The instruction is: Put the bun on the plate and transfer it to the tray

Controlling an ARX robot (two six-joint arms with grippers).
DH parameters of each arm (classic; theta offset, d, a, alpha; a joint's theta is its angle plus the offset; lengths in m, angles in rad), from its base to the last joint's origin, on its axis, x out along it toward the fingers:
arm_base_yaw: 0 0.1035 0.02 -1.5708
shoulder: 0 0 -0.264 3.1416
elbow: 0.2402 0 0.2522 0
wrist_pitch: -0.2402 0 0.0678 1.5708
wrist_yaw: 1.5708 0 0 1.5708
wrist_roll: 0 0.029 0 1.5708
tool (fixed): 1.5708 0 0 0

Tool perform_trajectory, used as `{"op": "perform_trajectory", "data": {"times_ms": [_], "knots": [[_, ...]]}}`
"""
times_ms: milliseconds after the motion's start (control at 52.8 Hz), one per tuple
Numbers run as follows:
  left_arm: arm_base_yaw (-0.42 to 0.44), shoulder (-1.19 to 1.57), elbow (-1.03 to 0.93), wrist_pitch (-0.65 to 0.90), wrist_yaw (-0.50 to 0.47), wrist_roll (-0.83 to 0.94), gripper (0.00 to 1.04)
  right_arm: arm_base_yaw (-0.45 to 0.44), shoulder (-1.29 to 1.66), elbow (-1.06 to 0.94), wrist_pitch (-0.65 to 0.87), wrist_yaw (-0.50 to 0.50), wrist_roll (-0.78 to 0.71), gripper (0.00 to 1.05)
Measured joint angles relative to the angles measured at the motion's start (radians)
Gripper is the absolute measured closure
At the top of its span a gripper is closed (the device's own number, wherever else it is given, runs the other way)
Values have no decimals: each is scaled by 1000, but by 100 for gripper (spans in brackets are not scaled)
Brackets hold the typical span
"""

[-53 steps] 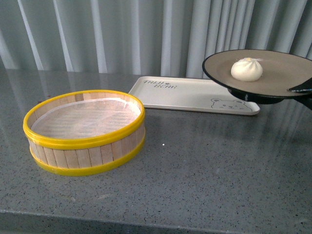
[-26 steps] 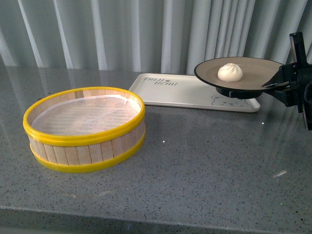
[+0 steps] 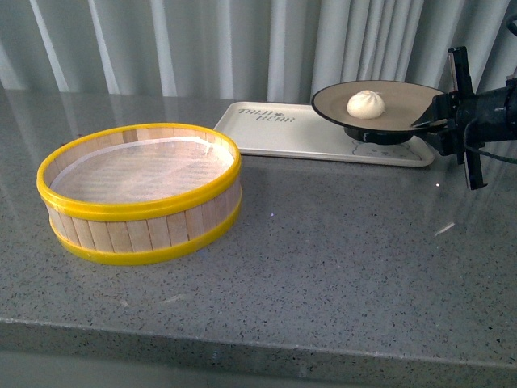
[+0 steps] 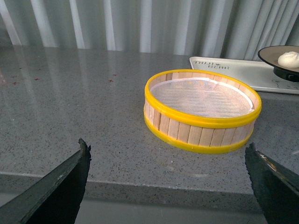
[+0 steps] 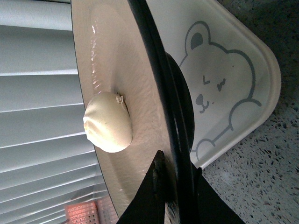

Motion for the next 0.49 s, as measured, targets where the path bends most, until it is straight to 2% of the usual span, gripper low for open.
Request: {"op": "perform_trajectory", "data": {"times_ms": [493], "knots": [[0,0,0,0,0,0,7,17,87,131,-59,-1,-2,102]]}}
